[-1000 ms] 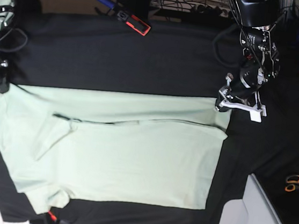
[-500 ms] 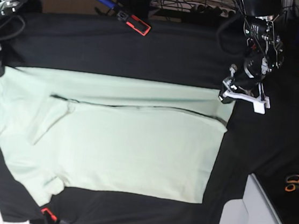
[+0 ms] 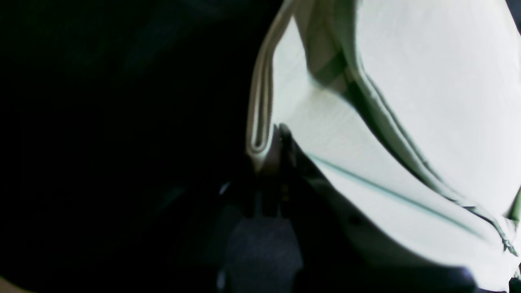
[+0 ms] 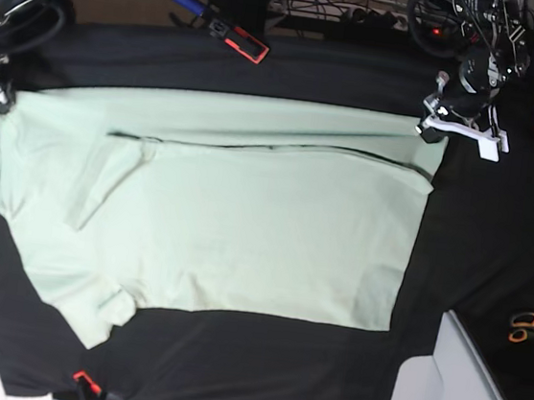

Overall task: Fold the T-shirt properly
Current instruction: 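Pull the folded edge back toward the robot, unfolding the shirt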

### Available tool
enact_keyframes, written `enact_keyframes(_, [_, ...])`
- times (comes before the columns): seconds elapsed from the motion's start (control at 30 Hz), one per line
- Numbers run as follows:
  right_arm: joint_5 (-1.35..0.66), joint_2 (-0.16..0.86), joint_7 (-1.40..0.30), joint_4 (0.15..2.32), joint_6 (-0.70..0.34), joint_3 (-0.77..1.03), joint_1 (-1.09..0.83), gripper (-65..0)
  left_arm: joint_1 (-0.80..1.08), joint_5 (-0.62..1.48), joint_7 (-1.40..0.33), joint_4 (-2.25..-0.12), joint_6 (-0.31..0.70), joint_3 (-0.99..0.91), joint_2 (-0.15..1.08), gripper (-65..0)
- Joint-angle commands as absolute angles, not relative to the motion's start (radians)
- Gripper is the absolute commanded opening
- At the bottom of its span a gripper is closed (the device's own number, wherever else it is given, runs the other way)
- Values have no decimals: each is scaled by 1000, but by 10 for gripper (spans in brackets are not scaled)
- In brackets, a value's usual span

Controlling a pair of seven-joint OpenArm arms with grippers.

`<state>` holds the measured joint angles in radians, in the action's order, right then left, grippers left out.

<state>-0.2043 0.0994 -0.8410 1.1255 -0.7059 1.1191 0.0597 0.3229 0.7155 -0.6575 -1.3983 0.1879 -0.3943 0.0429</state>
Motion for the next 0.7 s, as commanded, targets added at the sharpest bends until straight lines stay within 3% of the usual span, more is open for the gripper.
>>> enact_keyframes(0.0, [-214,117,-817,1159,-698,1124,56,-649,332,719,-628,-1425,180,-400,68,-650])
enact_keyframes(0.67, [-214,77,-854,1219,-698,1127,-68,-649,460,717,-628,-1501,180,-404,70,-650])
